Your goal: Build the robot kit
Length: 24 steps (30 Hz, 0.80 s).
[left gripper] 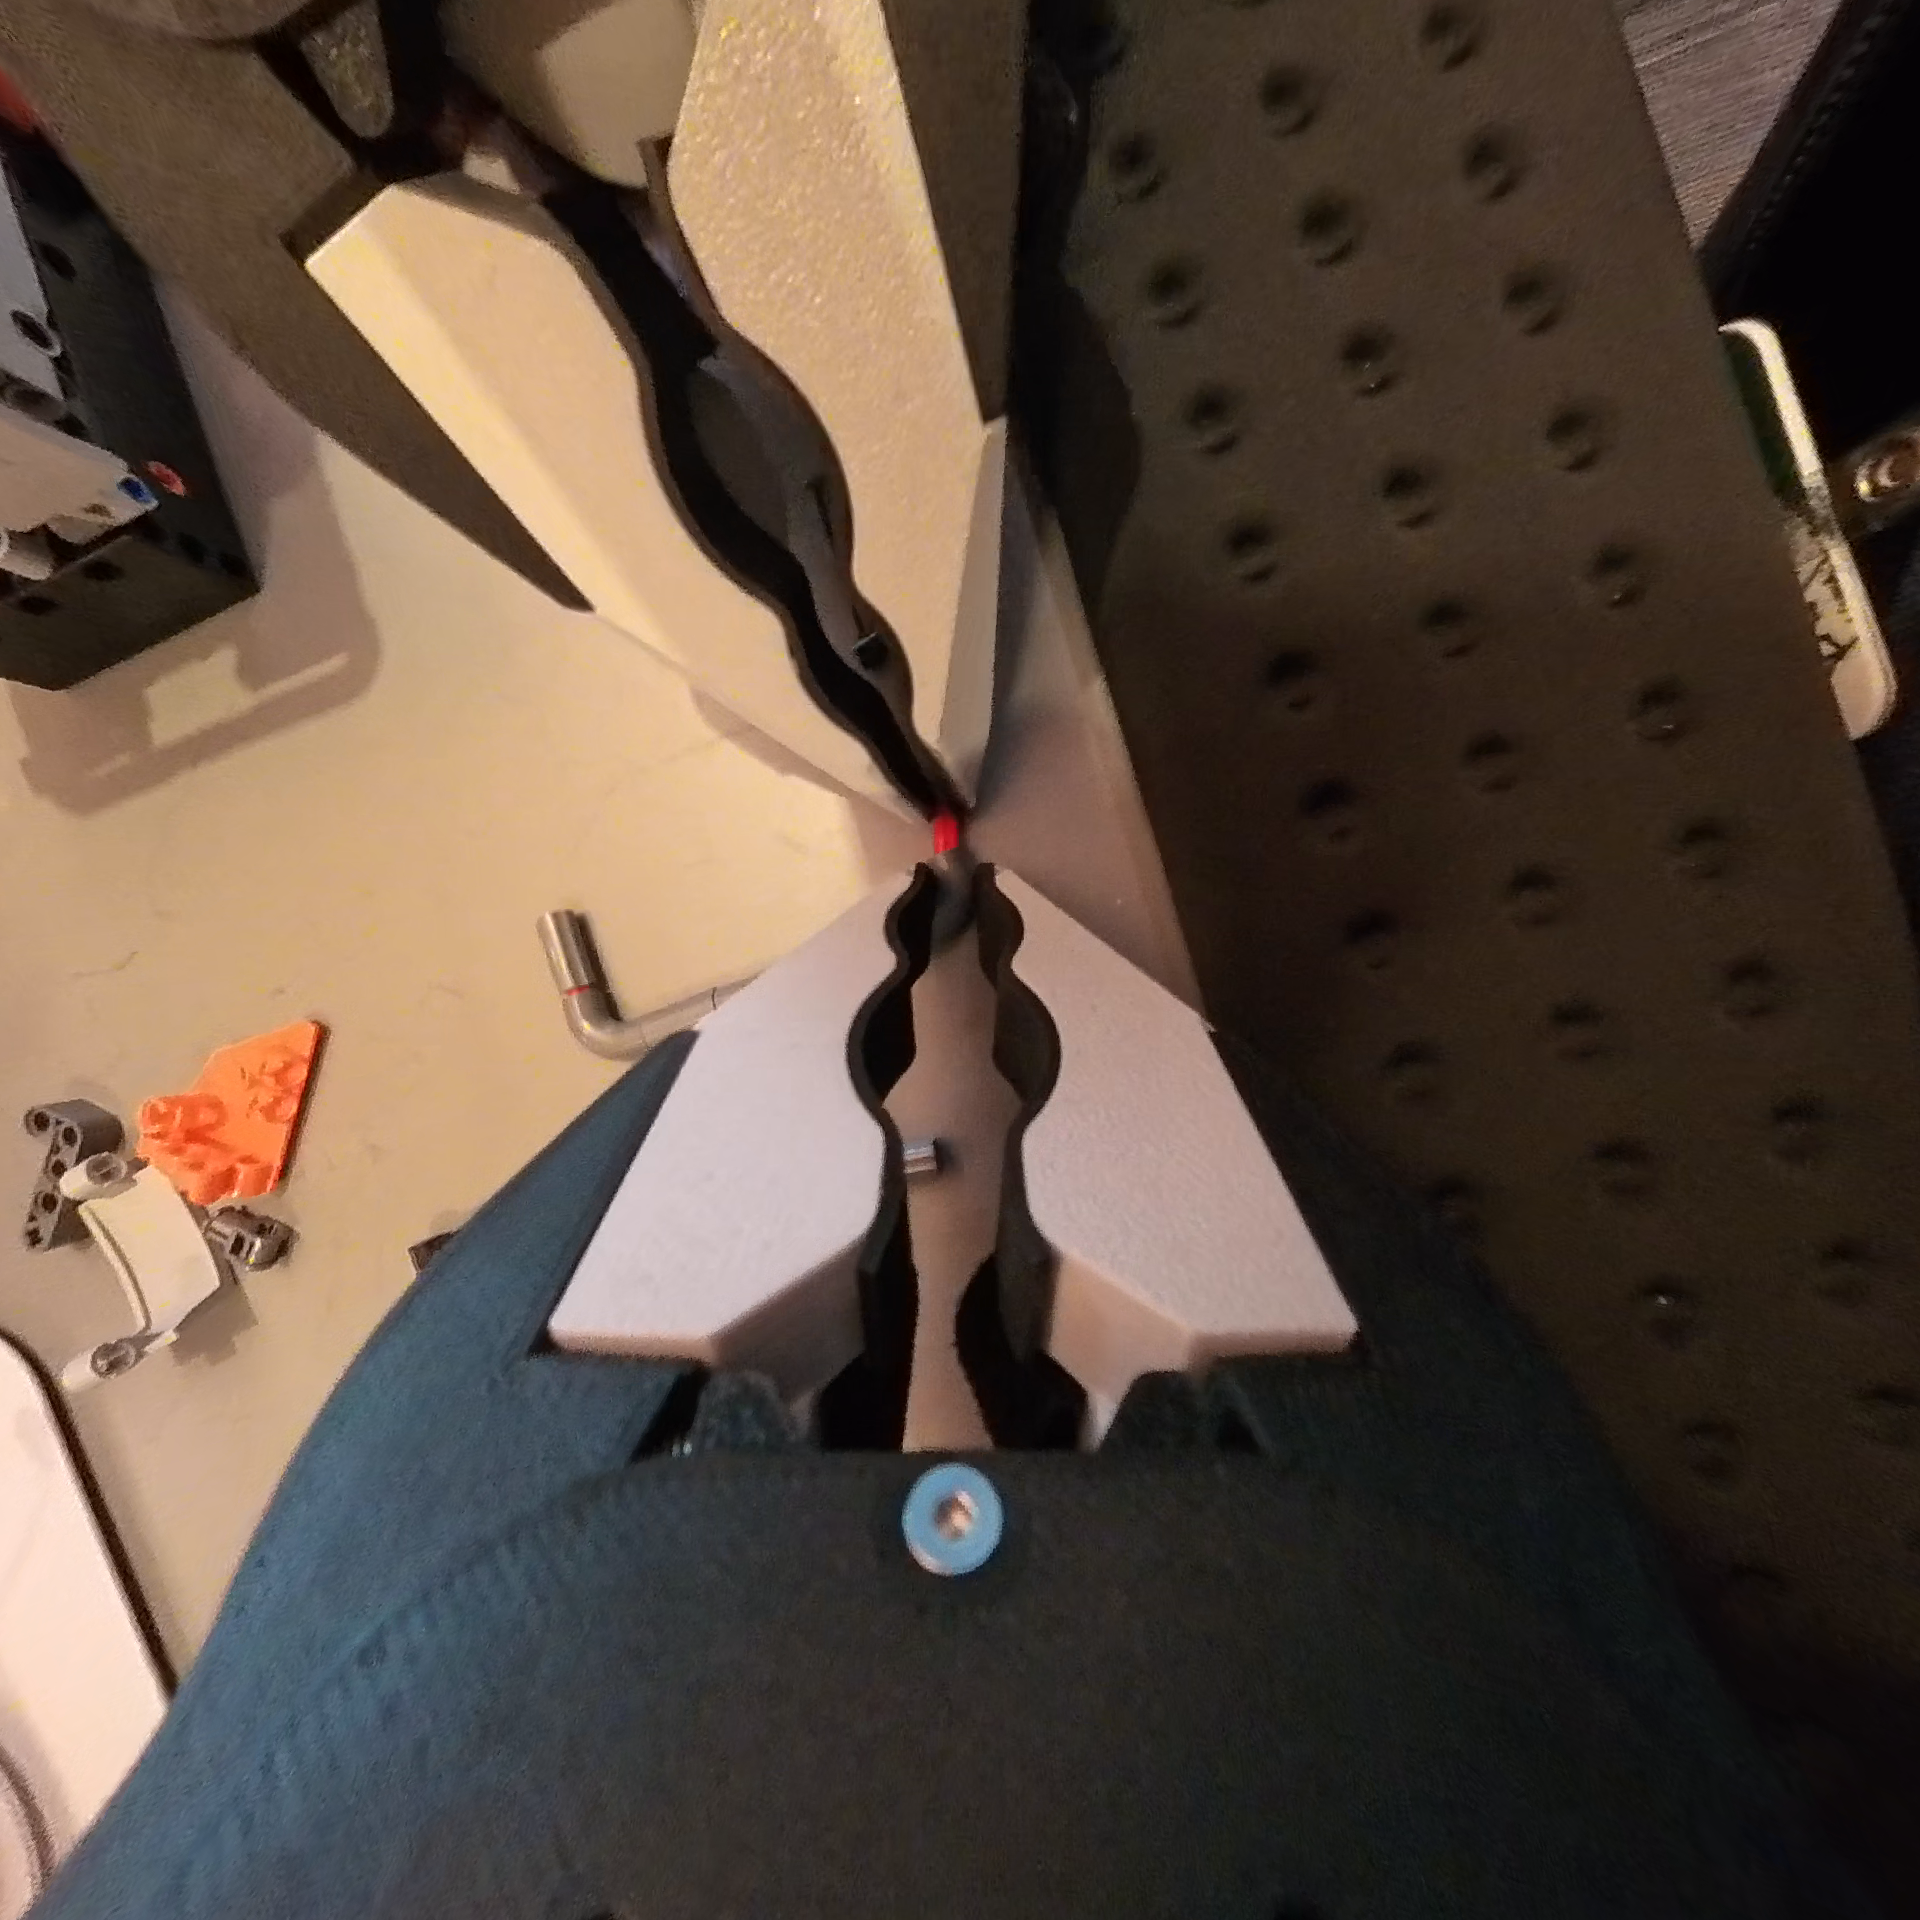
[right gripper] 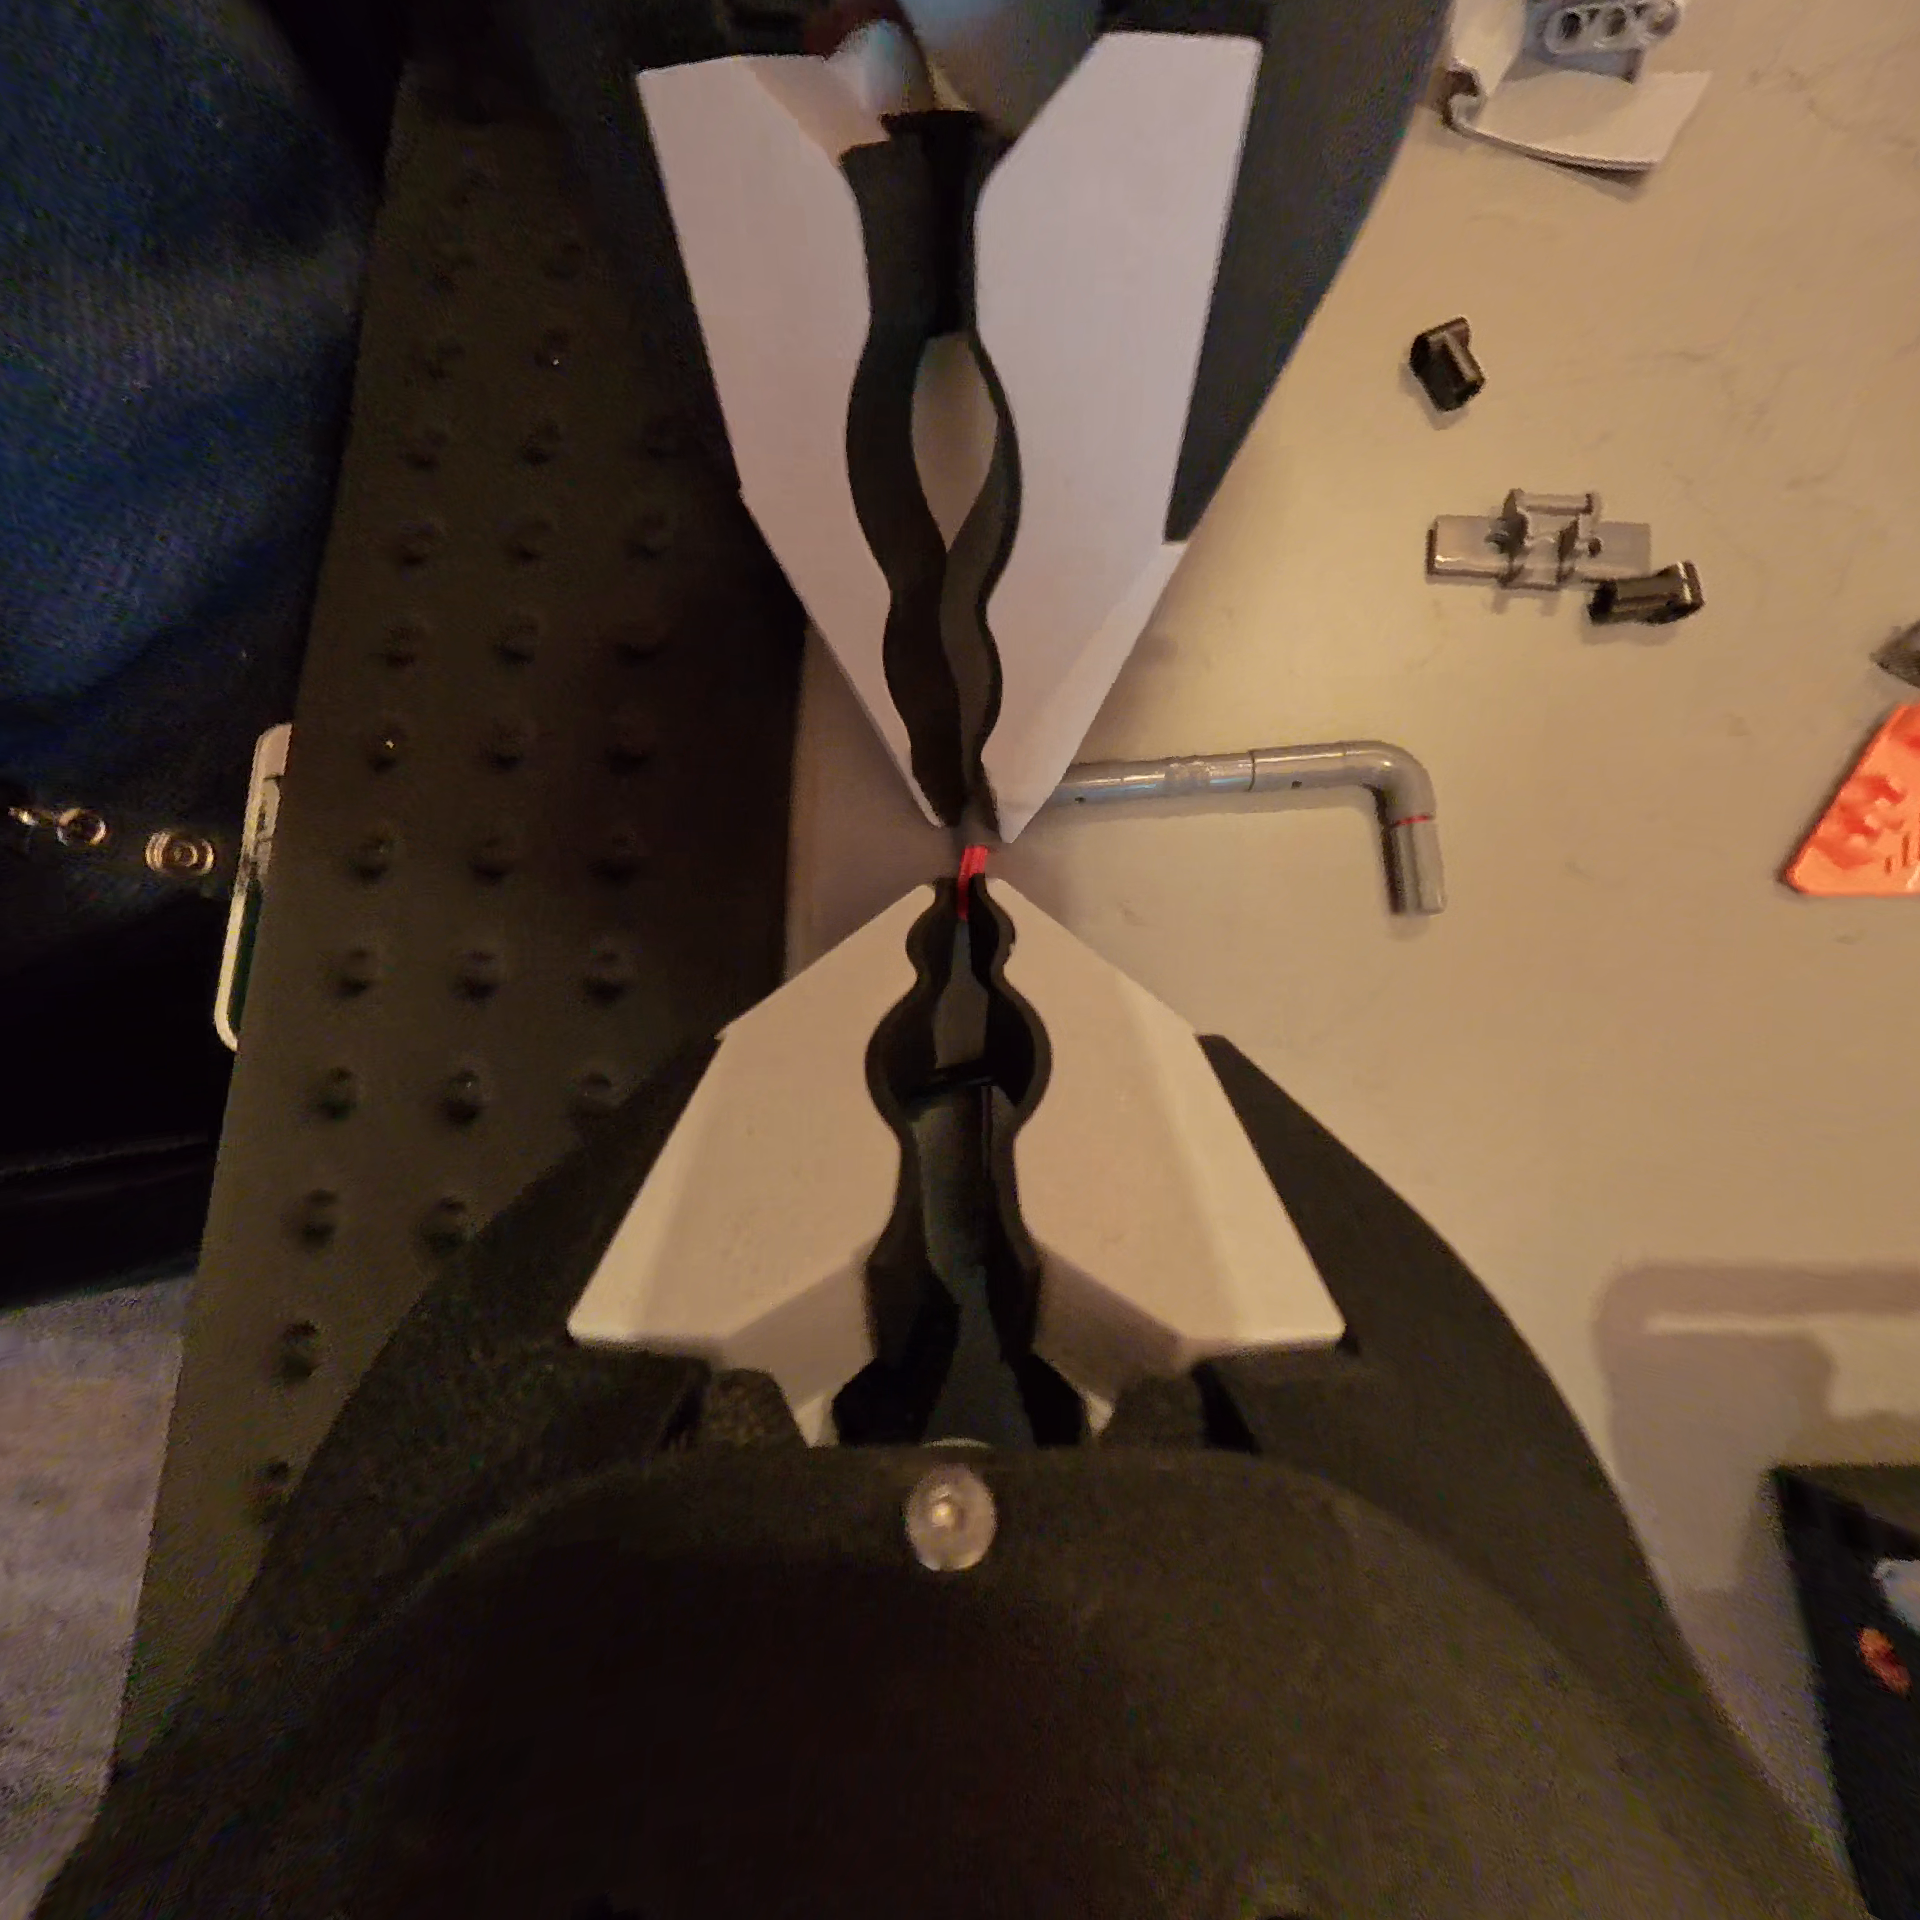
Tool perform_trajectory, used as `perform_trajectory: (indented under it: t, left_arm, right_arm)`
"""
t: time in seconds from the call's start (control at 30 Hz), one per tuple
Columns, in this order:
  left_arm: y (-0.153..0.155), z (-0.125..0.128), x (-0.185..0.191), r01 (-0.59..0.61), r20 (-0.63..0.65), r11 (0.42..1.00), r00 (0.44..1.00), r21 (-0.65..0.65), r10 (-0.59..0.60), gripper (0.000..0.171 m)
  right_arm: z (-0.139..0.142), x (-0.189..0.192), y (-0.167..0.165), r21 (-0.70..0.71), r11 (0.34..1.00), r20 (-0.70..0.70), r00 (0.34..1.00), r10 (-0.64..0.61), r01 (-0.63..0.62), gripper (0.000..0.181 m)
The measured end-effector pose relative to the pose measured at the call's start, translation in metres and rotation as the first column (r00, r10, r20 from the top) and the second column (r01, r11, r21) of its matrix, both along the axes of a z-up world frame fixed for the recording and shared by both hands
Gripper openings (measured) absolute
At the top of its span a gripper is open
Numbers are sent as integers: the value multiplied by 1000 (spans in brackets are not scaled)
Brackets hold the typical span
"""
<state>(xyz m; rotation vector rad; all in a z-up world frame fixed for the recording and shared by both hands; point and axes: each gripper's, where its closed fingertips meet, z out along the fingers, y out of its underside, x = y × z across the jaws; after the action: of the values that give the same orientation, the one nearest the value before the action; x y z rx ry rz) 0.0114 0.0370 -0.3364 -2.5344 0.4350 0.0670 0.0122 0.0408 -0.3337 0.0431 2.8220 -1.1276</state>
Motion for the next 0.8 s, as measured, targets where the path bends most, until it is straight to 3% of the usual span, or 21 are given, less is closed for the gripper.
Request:
perform_trajectory:
  t: [0.27, 0.8]
  left_arm:
    - [0, -1, 1, 26, 89, 1000, 996, 3, -26, 6]
    - [-4, -1, 4, 84, 245, 996, 966, -16, -78, 6]
  right_arm:
    - [0, 1, -1, 41, 987, -40, 987, 158, -157, 0]
    - [-1, 1, -7, 39, 959, -53, 957, 284, -282, 0]
